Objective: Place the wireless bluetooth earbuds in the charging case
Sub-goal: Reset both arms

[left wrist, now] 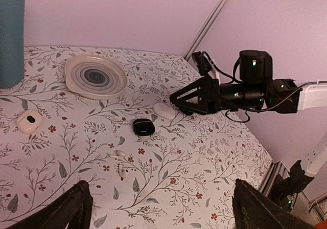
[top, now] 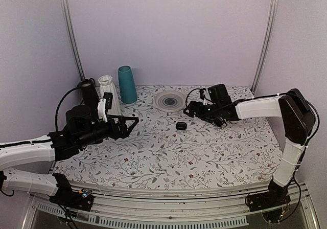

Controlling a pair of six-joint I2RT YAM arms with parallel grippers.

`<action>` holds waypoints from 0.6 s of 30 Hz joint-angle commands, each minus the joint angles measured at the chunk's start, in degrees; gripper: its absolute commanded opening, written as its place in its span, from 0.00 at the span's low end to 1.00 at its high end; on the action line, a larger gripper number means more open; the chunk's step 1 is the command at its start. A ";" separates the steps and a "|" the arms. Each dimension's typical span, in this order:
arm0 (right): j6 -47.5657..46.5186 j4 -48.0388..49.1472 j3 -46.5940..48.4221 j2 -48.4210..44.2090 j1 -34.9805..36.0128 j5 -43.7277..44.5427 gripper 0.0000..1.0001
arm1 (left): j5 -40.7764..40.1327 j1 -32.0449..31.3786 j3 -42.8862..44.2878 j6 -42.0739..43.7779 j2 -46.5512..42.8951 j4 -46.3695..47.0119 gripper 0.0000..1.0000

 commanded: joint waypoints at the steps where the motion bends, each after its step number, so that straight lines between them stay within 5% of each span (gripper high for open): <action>1: -3.70 2.76 -3.47 -9.31 0.40 5.27 0.95 | 0.26 0.81 0.49 1.32 1.54 1.92 0.96; 18: -8.00 10.44 -25.87 -44.22 0.41 11.96 0.99 | 1.97 1.06 1.87 7.27 10.19 12.17 0.96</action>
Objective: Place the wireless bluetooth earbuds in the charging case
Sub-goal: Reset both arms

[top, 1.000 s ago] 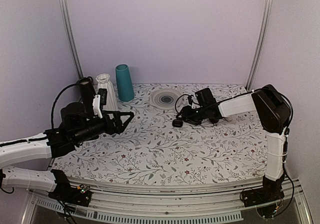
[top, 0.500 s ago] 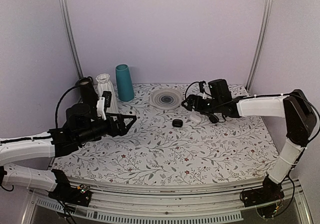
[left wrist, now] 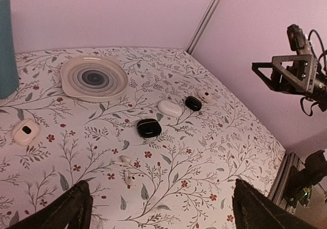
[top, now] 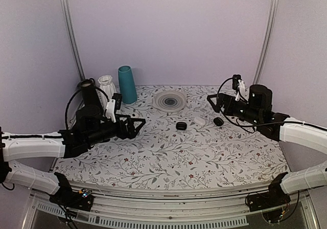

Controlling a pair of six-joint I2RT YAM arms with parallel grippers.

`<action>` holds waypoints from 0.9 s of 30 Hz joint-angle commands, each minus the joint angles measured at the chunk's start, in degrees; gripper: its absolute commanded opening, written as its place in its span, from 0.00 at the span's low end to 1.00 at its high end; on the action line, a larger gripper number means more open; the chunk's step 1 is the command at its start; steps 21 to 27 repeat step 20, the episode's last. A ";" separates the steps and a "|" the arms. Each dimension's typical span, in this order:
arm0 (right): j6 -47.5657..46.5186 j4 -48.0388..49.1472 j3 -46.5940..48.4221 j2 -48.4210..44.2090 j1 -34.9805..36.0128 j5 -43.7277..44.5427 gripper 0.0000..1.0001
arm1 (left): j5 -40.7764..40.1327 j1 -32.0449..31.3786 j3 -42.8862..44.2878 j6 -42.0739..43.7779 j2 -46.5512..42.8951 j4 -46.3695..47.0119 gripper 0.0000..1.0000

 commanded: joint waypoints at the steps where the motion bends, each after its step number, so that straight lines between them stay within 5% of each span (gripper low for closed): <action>1: -1.21 1.96 -2.82 -5.40 0.19 2.87 0.99 | 1.42 0.90 0.98 3.09 1.31 5.89 0.96; 27: 1.69 -0.65 -6.30 -7.19 0.19 12.12 0.99 | 2.04 1.11 1.15 10.06 -0.21 2.20 0.96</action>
